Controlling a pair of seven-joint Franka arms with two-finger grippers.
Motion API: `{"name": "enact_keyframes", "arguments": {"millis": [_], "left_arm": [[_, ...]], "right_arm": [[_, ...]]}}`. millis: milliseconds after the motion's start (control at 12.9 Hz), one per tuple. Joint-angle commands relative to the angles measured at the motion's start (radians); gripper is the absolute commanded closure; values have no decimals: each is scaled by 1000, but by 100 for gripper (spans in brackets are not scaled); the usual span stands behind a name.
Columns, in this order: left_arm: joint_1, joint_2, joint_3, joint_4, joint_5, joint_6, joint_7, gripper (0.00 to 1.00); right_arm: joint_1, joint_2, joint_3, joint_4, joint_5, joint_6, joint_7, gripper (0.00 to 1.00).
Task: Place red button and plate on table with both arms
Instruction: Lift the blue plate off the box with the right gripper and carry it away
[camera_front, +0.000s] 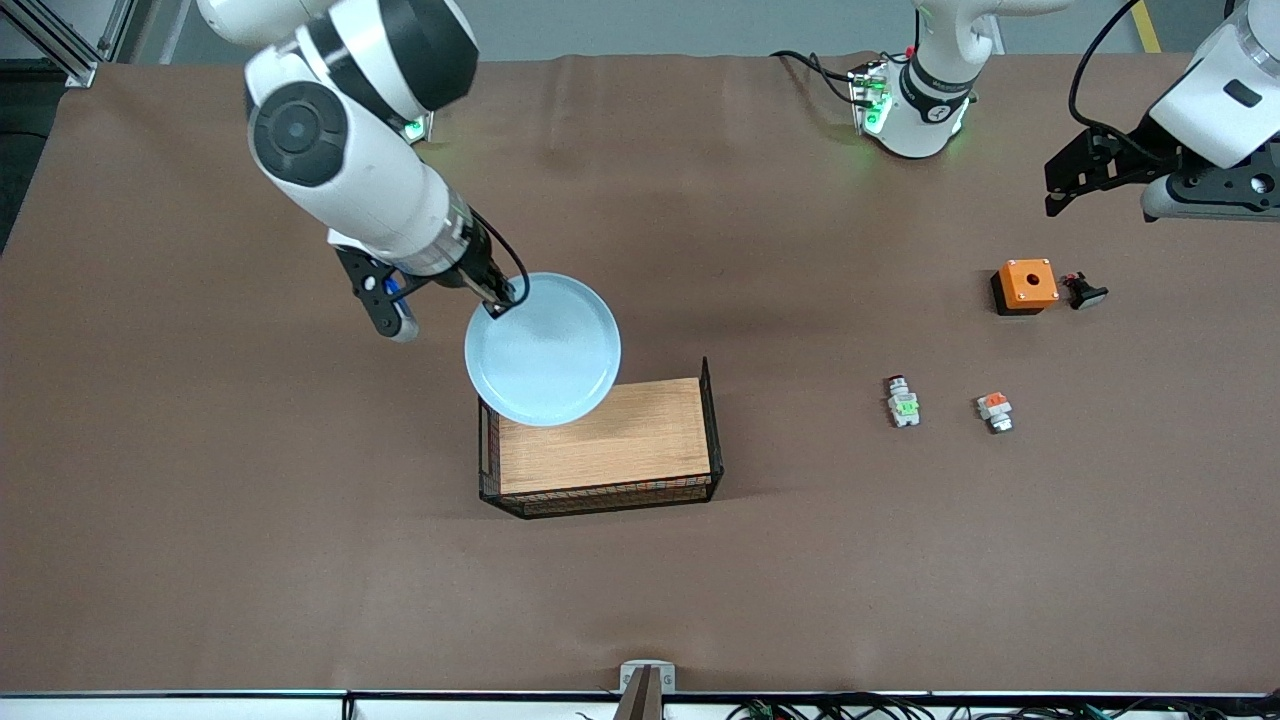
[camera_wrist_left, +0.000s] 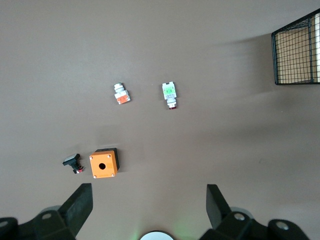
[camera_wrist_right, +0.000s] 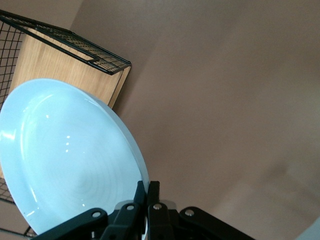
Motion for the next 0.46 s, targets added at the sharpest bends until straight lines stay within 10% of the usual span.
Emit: {"name": "enact_keyframes", "arguments": {"millis": [0, 387], "left_arm": [[4, -29, -1, -17, 3, 11, -7, 0], [2, -28, -1, -17, 3, 12, -7, 0]], "right_arm": [[-80, -61, 7, -13, 56, -89, -164, 100], [-271, -80, 6, -13, 137, -208, -500, 100]]}}
